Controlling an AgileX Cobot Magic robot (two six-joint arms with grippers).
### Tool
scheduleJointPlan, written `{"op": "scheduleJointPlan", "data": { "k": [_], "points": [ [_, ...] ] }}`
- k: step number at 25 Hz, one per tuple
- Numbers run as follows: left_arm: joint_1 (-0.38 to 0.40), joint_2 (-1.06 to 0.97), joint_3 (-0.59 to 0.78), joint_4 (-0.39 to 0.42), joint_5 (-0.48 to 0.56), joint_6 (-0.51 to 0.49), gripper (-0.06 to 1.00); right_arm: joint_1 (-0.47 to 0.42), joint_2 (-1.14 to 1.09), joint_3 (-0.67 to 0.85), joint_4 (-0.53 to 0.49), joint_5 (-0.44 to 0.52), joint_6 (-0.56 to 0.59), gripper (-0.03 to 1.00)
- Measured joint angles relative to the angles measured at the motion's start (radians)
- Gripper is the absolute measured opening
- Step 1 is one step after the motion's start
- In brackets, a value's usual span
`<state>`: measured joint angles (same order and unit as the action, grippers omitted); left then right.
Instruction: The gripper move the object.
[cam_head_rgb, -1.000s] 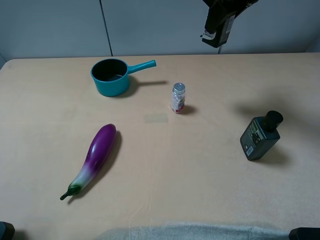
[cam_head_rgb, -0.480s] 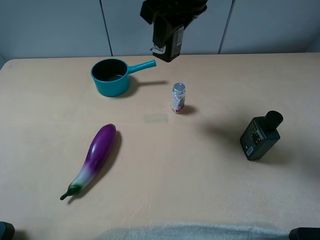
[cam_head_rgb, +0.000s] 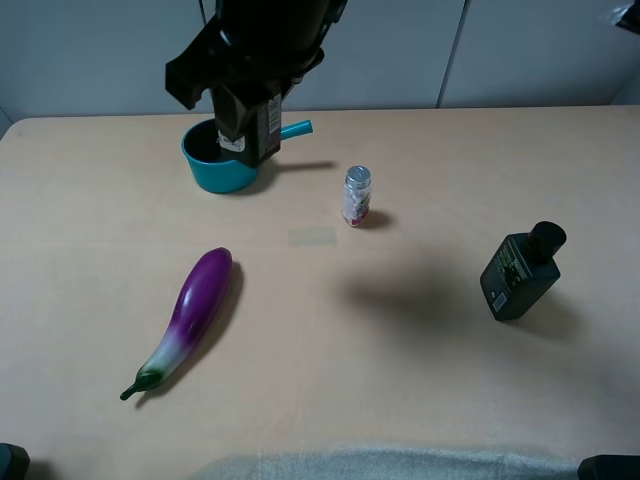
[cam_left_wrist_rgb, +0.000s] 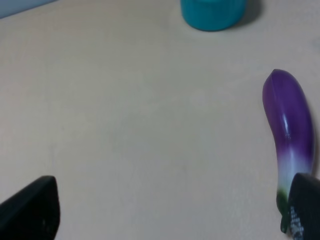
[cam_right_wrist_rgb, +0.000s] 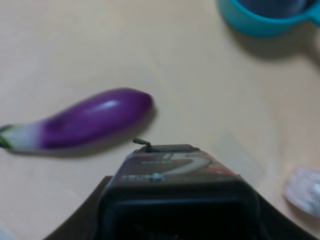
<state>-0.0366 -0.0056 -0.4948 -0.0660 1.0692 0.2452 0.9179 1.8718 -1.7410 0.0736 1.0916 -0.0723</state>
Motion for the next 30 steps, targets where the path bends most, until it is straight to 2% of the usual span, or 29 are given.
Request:
{"op": "scheduleJointPlan", "data": {
  "k": [9, 30],
  "points": [
    [0.000, 0.000, 0.000, 0.000, 0.000, 0.001, 0.90, 0.091, 0.061, 0.000, -0.001, -0.073, 0.048, 0.32],
    [0.000, 0.000, 0.000, 0.000, 0.000, 0.001, 0.90, 0.202, 0.216, -0.007, 0.027, -0.264, 0.072, 0.32]
  ]
}}
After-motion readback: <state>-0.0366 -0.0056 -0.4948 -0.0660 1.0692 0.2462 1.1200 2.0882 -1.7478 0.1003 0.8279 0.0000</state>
